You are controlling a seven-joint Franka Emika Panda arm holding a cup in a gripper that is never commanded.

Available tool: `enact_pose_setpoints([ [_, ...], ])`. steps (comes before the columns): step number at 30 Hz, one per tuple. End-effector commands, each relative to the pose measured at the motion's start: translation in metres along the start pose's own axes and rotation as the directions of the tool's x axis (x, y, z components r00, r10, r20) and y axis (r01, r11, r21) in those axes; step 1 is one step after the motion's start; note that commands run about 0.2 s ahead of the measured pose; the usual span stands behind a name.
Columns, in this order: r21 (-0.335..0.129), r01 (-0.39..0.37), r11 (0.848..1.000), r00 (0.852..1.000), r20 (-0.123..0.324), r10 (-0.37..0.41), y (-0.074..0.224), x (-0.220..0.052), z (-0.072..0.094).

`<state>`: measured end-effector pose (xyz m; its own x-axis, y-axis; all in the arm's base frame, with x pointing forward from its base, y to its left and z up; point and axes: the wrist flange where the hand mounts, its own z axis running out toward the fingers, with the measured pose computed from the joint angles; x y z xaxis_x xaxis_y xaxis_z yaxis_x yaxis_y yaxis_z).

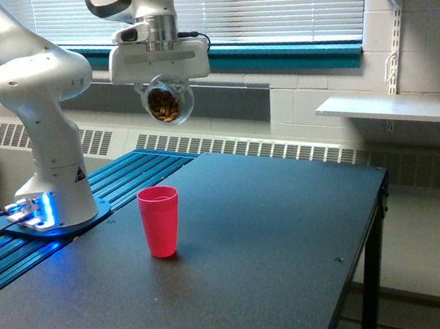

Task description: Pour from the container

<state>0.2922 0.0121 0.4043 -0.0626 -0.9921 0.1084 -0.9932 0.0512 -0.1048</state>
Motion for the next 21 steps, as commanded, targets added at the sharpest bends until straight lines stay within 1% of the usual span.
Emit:
enact_pose_setpoints([
  [1,-0.019,-0.049,0.999,0.999,0.015,0.05,0.003,0.012,0.007],
  [8,-0.039,-0.043,0.998,0.998,0.034,0.045,0.004,0.022,0.016],
  [21,-0.065,-0.037,0.997,0.995,0.087,0.043,0.005,0.032,0.032],
])
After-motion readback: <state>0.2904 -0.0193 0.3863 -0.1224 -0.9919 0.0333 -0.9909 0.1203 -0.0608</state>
